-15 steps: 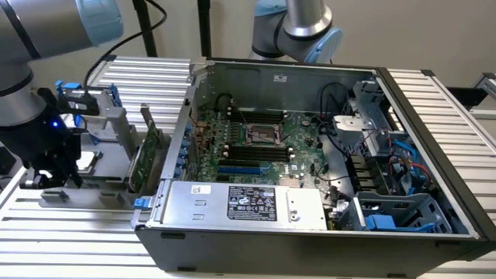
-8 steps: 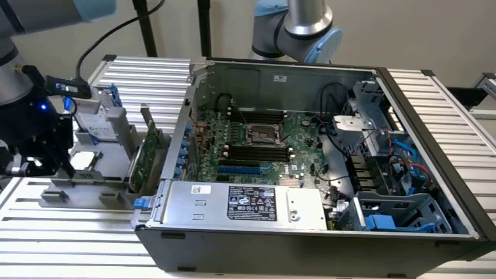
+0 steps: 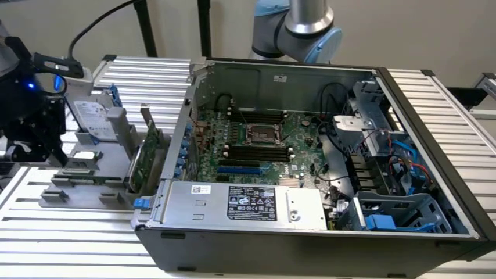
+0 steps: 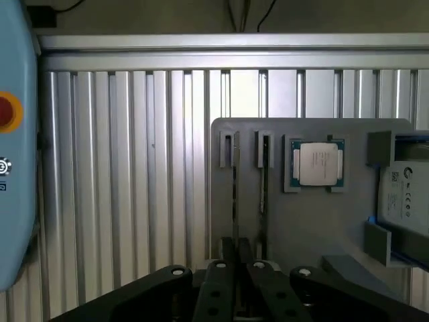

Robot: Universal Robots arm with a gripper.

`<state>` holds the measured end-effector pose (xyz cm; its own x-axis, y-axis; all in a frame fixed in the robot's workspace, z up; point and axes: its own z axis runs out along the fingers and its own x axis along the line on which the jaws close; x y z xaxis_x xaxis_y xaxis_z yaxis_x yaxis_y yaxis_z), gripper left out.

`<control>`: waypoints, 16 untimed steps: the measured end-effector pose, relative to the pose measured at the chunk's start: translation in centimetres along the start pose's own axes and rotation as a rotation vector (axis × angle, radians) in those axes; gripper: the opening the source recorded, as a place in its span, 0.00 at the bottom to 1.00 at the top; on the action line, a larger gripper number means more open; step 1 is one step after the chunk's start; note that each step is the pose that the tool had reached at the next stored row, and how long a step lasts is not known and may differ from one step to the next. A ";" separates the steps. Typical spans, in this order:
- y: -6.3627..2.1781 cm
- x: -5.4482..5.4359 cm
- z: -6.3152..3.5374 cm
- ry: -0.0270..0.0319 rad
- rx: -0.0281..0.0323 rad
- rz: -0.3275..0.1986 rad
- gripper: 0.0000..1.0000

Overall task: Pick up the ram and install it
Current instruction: 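Pick up the ram and move it above insertion slot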

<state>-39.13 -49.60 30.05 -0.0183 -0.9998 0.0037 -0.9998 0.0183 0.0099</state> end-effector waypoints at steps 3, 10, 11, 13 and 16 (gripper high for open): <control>-0.40 0.0 -1.30 -0.0024 0.0001 -0.002 0.00; -1.88 0.0 -4.17 -0.0107 -0.0002 -0.008 0.00; -2.16 0.0 -4.55 -0.0128 -0.0001 -0.009 0.00; -2.71 0.0 -5.31 -0.0169 -0.0001 -0.011 0.00; -3.69 0.0 -6.36 -0.0236 -0.0002 -0.014 0.00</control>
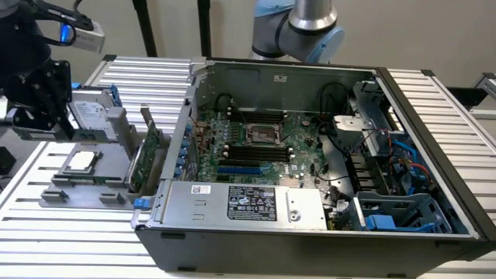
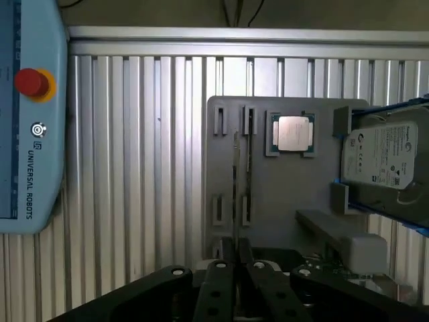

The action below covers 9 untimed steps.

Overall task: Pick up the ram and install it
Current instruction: 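Pick up the ram and move it above insertion slot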

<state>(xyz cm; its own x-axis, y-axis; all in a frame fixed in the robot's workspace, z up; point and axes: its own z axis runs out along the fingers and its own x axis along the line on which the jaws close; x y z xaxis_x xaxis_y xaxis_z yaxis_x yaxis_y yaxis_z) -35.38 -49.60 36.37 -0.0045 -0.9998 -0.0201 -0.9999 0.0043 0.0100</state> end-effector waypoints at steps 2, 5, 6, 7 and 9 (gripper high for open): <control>-0.84 0.0 -0.62 -0.0061 0.0001 -0.001 0.00; -2.18 0.0 -1.37 -0.0162 -0.0003 -0.002 0.00; -2.64 0.0 -1.58 -0.0188 -0.0003 -0.002 0.00; -3.09 0.0 -1.77 -0.0215 -0.0007 -0.002 0.00; -4.00 -0.1 -2.03 -0.0252 -0.0013 -0.002 0.00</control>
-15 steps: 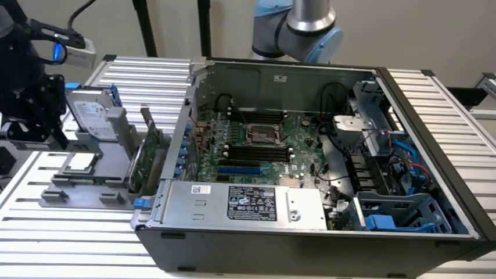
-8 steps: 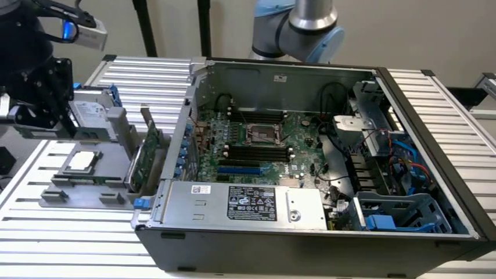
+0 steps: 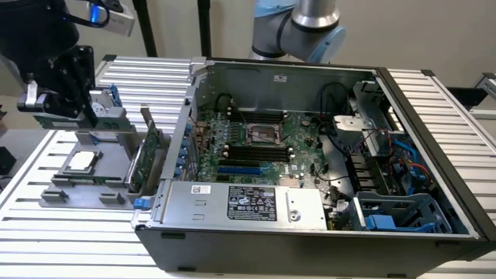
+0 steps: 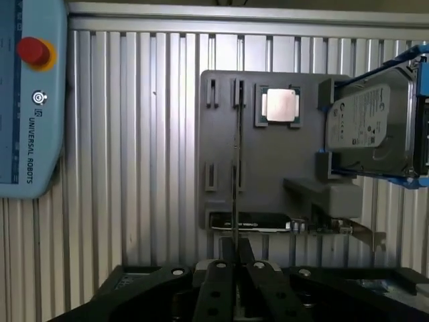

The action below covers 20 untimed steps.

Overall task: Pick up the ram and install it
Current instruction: 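Pick up the ram and move it above insertion slot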

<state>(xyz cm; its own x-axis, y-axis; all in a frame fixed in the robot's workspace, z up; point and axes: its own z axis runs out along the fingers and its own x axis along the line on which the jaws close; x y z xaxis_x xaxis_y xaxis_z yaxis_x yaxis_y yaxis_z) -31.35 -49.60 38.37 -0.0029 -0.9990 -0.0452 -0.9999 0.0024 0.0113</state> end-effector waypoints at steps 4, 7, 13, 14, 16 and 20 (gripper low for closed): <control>-1.82 0.0 -0.30 -0.0035 -0.0010 0.000 0.00; -3.20 0.0 -0.44 -0.0051 -0.0016 0.000 0.00; -5.92 0.0 -0.59 -0.0067 -0.0024 0.000 0.00; -6.37 0.0 -0.59 -0.0069 -0.0025 0.000 0.00; -7.28 0.0 -0.61 -0.0069 -0.0027 0.000 0.00; -9.10 0.0 -0.64 -0.0070 -0.0029 0.000 0.00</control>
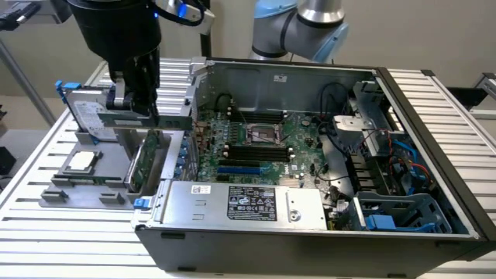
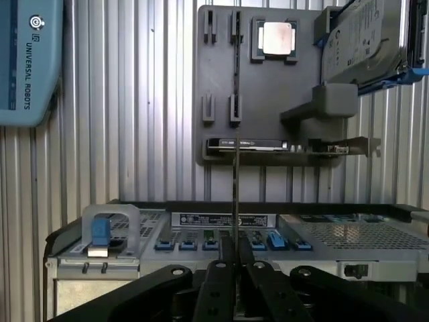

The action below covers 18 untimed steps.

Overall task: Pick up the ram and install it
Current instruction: 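Pick up the ram and move it above insertion slot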

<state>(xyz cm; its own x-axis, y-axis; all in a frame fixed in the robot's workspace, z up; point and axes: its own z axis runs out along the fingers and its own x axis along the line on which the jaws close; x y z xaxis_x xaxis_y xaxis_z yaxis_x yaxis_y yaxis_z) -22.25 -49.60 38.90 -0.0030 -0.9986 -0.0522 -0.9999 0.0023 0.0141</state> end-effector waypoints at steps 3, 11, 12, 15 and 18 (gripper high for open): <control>-1.35 0.0 -0.02 -0.0002 -0.0002 0.000 0.00; -5.00 0.0 -0.07 -0.0002 -0.0007 0.000 0.00; -5.45 0.0 -0.08 -0.0001 -0.0009 0.000 0.00; -6.81 0.0 -0.09 -0.0002 -0.0016 0.000 0.00; -8.18 -0.1 -0.12 -0.0001 -0.0030 0.000 0.00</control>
<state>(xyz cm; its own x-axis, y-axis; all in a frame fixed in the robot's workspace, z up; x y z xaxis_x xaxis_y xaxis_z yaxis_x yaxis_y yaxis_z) -14.07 -49.55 38.91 -0.0032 -0.9986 -0.0523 -0.9999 0.0023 0.0171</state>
